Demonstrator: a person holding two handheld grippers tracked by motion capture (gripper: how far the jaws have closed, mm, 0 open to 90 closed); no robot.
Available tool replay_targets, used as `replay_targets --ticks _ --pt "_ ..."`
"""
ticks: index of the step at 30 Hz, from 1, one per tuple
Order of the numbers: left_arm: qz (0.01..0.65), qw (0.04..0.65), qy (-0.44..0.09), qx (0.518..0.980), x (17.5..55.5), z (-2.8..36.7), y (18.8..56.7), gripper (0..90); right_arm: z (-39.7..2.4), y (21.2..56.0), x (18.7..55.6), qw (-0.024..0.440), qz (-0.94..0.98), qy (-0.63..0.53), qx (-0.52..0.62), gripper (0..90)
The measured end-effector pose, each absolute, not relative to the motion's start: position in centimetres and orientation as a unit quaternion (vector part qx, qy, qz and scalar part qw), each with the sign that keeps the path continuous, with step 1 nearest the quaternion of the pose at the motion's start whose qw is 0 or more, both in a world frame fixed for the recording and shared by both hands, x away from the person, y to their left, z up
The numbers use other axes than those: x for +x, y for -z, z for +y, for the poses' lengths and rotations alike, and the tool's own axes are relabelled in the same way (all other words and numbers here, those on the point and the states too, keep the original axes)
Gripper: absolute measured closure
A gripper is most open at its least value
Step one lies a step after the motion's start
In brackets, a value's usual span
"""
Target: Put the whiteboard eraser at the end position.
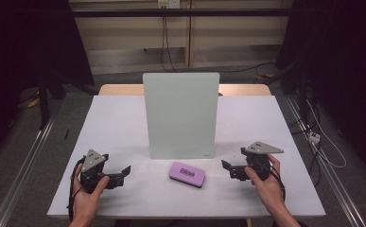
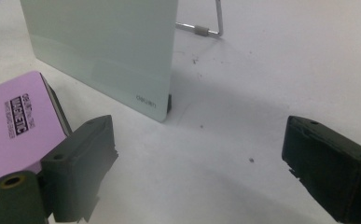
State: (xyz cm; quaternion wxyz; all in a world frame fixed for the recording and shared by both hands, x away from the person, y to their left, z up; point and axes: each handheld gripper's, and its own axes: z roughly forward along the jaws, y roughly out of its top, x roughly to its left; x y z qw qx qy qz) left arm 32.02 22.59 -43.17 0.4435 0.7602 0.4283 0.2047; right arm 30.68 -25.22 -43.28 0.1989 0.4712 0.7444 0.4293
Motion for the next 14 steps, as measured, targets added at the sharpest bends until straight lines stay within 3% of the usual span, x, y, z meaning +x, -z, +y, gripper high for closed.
replay_targets --ticks 14 --pt "0.428 0.44 -0.21 0.761 32.2 22.4 43.2 5.0 -27.7 44.7 28.2 0.22 0.714 -0.443 0.496 11.0"
